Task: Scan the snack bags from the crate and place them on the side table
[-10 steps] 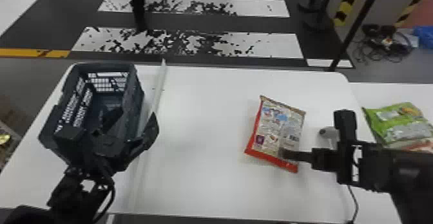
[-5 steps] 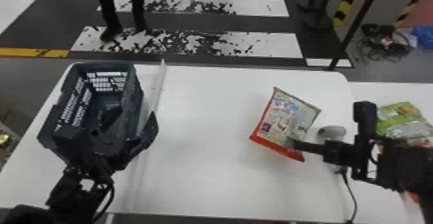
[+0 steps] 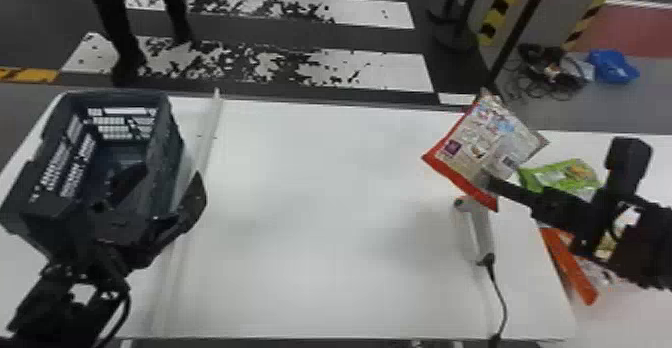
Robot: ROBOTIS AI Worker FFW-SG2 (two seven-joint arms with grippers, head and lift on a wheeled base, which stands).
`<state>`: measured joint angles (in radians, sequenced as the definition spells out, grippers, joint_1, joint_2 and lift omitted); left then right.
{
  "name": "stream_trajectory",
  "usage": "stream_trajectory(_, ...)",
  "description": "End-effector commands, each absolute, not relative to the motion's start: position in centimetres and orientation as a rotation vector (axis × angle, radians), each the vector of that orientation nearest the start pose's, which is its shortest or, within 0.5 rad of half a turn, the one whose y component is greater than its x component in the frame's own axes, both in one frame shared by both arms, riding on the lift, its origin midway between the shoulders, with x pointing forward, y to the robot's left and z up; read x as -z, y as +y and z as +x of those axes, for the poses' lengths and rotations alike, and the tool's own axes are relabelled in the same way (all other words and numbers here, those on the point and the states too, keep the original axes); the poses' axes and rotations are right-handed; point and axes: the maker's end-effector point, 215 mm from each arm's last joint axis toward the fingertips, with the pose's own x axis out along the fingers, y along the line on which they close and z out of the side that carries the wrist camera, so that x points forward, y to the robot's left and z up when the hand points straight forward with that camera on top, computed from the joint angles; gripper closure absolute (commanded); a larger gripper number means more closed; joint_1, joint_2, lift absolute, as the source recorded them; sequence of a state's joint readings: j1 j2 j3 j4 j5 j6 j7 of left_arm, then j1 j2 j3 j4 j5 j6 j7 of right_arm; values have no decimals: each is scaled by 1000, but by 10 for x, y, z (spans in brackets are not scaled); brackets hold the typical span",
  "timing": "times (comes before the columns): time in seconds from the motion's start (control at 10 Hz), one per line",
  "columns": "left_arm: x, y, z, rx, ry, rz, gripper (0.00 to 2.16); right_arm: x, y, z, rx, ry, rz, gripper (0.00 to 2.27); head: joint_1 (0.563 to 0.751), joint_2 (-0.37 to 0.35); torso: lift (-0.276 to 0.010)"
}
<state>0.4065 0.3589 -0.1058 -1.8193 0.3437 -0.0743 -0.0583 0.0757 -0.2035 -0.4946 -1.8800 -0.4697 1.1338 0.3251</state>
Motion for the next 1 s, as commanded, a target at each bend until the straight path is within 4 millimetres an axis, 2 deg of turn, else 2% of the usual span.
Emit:
stream_trajectory(0.0,404,229,457,236,133,-46,76,417,-422,478,10,578,489,2256,695,-151,-50)
stream_trajectory(0.2,404,229,457,236,133,-46,76,421,-492,477,199,479,517,2256,695,-232,-50)
stream_trajectory(0.4,404,229,457,236,133,-46,76,446,-547,466,373,441,547,2256,695,-318,-50)
stream_trajectory(0.6,404,229,457,238,133,-44,76,474,-585,450,514,438,561,2253,695,-350,-50)
stream_trajectory(0.7,404,229,457,238,133,-44,76,490,-596,442,564,454,571,2253,695,-350,-50)
stream_trajectory(0.8,403,228,457,240,132,-43,76,501,-605,436,611,457,578,2159,695,-350,-50)
stream_trajectory(0.9,404,228,457,240,135,-43,76,515,-608,431,627,482,593,1936,695,-350,-50)
